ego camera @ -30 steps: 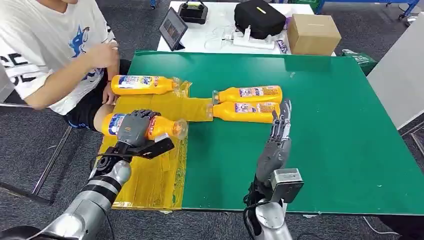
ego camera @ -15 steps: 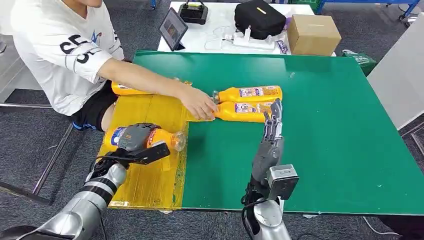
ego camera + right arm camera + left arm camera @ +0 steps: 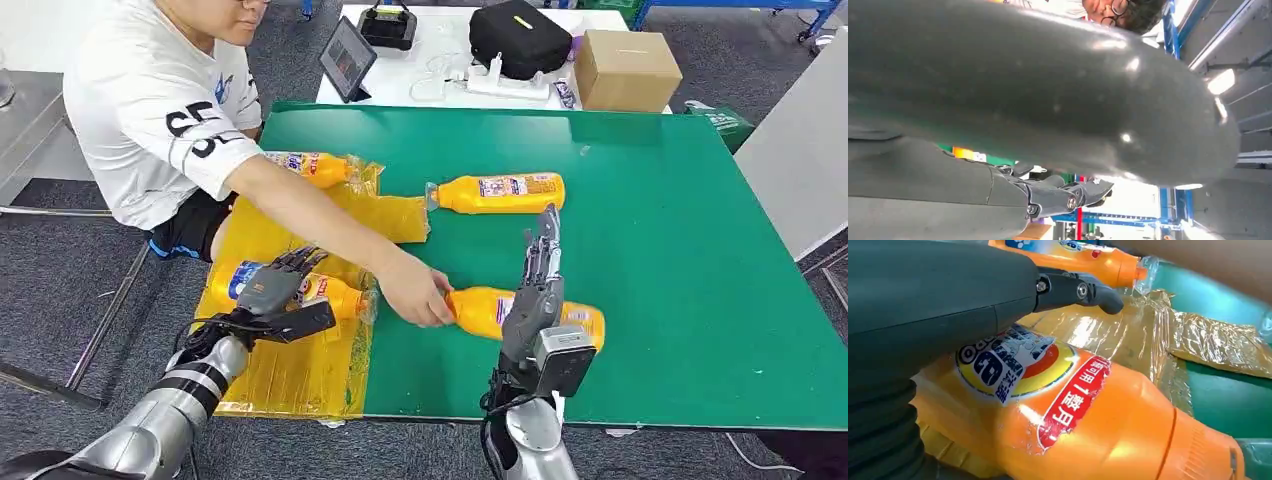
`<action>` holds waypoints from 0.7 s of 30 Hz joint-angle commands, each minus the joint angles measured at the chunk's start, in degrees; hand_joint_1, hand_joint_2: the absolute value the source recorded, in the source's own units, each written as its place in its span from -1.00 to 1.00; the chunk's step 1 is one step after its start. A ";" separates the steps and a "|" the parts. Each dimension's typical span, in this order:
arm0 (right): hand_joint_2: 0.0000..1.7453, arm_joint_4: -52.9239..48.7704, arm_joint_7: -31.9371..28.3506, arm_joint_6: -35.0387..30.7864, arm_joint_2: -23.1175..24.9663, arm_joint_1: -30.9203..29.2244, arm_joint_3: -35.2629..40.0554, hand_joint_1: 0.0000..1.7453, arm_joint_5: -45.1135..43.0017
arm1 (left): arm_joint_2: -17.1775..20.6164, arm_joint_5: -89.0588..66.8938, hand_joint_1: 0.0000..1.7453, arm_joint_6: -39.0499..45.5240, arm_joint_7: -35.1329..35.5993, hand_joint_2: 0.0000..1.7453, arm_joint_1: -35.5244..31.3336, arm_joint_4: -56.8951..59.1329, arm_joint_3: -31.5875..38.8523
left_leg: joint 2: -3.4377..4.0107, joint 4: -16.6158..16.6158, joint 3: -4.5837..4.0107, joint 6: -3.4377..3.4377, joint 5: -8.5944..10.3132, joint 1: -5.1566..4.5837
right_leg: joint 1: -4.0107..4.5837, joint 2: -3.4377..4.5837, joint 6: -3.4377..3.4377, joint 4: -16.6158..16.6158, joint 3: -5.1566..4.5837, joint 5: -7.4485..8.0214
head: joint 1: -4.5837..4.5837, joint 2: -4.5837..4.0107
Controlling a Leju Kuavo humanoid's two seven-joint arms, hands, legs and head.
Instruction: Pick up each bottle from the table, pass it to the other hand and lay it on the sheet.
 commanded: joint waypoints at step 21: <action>-1.00 10.17 3.78 0.79 -1.67 -3.80 -0.10 -1.00 4.01 | -5.69 47.91 -1.00 -24.55 -7.27 -1.00 9.98 -17.88 17.91 | 0.09 -0.03 0.31 -0.04 -0.03 0.05 | 0.07 0.05 -0.07 -0.07 0.31 0.01 | 0.00 0.00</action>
